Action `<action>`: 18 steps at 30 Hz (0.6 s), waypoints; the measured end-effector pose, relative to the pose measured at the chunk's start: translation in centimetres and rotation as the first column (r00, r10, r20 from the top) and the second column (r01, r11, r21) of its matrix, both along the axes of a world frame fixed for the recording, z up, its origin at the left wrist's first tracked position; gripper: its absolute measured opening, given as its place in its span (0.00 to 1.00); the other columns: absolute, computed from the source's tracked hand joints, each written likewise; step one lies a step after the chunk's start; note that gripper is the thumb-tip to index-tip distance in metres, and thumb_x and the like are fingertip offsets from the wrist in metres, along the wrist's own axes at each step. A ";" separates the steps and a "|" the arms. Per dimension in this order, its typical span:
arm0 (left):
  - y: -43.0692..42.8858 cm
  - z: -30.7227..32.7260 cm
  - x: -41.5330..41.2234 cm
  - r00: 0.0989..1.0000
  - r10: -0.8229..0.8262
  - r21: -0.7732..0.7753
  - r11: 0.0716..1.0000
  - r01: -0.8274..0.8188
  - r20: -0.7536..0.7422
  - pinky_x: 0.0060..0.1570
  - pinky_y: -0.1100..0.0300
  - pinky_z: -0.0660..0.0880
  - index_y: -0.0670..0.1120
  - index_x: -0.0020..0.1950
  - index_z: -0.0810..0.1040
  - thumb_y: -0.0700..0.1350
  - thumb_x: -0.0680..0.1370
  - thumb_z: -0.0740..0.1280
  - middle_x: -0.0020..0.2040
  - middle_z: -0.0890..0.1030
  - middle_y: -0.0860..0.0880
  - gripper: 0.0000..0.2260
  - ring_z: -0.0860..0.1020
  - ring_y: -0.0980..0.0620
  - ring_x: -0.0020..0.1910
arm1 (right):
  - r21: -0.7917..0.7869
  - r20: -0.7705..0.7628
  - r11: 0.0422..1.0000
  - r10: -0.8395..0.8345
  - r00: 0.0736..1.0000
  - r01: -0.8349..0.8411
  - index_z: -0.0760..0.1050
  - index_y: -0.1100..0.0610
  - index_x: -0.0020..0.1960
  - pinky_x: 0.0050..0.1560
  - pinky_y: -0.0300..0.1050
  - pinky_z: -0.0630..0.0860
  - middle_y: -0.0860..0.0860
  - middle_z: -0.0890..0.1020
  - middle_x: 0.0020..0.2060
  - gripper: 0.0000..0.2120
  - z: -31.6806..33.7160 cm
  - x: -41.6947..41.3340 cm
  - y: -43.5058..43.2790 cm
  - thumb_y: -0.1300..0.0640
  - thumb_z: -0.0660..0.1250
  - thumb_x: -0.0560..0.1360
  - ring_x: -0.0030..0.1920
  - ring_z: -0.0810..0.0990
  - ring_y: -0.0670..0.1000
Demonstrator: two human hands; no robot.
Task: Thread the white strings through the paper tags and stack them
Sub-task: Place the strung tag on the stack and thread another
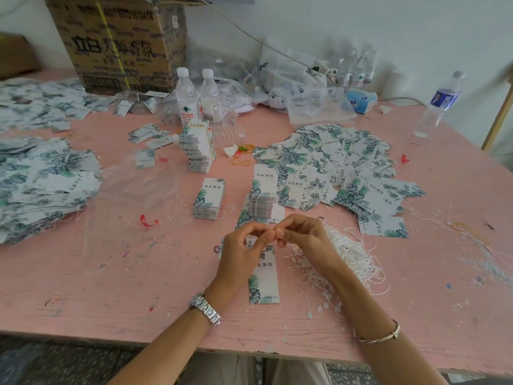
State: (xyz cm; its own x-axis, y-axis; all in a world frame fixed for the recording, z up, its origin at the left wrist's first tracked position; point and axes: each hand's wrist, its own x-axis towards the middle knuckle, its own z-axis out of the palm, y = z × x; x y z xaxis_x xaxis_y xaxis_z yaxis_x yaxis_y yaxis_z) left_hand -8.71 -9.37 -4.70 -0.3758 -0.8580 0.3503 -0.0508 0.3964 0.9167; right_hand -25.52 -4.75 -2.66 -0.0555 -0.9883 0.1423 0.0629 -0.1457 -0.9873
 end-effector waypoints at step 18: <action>0.1 0.2 0.9 0.856 0.059 -0.267 0.959 0.094 0.514 0.66 0.63 0.58 0.53 0.76 0.65 0.74 0.70 0.60 0.63 0.74 0.64 0.40 0.66 0.66 0.59 | 0.078 0.511 0.995 0.019 0.860 -0.069 0.83 0.60 0.42 0.39 0.36 0.79 0.54 0.82 0.36 0.07 0.3 -0.9 -0.3 0.67 0.66 0.72 0.34 0.80 0.47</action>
